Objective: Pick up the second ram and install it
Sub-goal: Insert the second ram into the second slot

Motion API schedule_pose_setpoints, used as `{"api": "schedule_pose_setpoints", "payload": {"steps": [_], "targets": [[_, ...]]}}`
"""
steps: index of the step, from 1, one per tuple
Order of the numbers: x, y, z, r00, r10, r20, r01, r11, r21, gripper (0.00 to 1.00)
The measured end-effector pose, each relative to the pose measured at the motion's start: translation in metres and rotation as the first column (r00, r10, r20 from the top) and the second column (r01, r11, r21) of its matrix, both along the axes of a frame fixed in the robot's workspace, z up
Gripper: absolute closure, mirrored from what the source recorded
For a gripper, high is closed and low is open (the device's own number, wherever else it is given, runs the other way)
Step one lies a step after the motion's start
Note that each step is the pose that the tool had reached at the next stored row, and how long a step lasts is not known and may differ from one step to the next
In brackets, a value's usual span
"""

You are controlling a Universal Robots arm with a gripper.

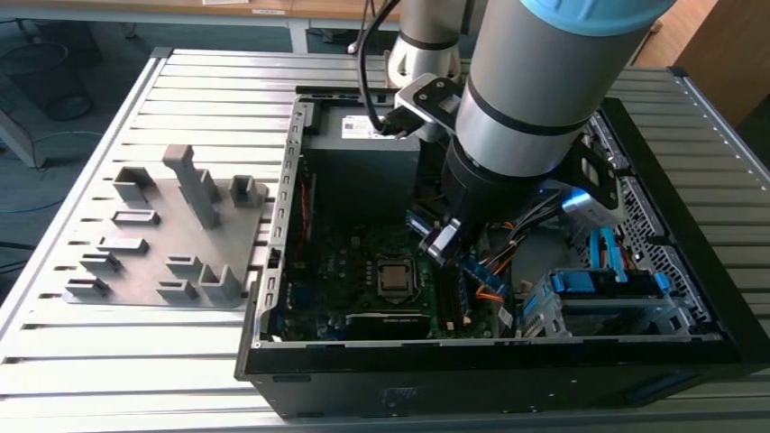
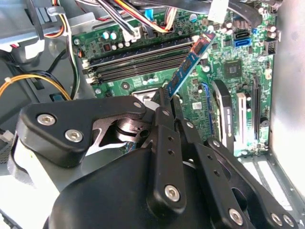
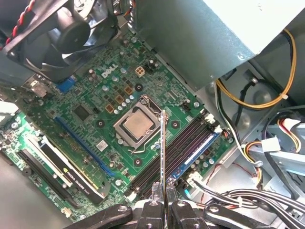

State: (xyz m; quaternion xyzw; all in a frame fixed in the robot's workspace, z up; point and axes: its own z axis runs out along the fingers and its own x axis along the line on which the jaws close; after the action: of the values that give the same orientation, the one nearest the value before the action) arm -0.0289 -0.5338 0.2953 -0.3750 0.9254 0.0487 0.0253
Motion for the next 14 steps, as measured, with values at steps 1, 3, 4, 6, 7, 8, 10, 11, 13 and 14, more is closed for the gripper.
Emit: {"api": "schedule_pose_setpoints", "payload": {"steps": [1, 3, 4, 6, 7, 8, 10, 11, 13, 14], "targets": [[0.0, 0.0, 0.0, 1.0, -0.006, 0.0, 0.006, 1.0, 0.0, 0.86], [0.0, 0.0, 0.0, 0.9999, -0.017, -0.0001, 0.017, 0.9999, 0.0, 0.86], [0.0, 0.0, 0.0, 0.9998, -0.022, 0.0, 0.022, 0.9998, 0.0, 0.86], [0.0, 0.0, 0.0, 0.9995, -0.032, 0.0, 0.032, 0.9995, -0.0001, 0.86], [0.0, 0.0, 0.0, 0.9993, -0.036, 0.0, 0.036, 0.9993, -0.0001, 0.86], [0.0, 0.0, 0.0, 0.9992, -0.041, 0.0, 0.041, 0.9992, -0.0001, 0.86], [0.0, 0.0, 0.0, 0.9987, -0.051, 0.0, 0.051, 0.9987, 0.0, 0.86], [0.0, 0.0, 0.0, 0.9984, -0.056, -0.0001, 0.056, 0.9984, -0.0001, 0.86], [0.0, 0.0, 0.0, 0.9978, -0.066, 0.0, 0.066, 0.9978, -0.0001, 0.86], [0.0, 0.0, 0.0, 0.9975, -0.071, -0.0001, 0.071, 0.9975, -0.0001, 0.86]]}}
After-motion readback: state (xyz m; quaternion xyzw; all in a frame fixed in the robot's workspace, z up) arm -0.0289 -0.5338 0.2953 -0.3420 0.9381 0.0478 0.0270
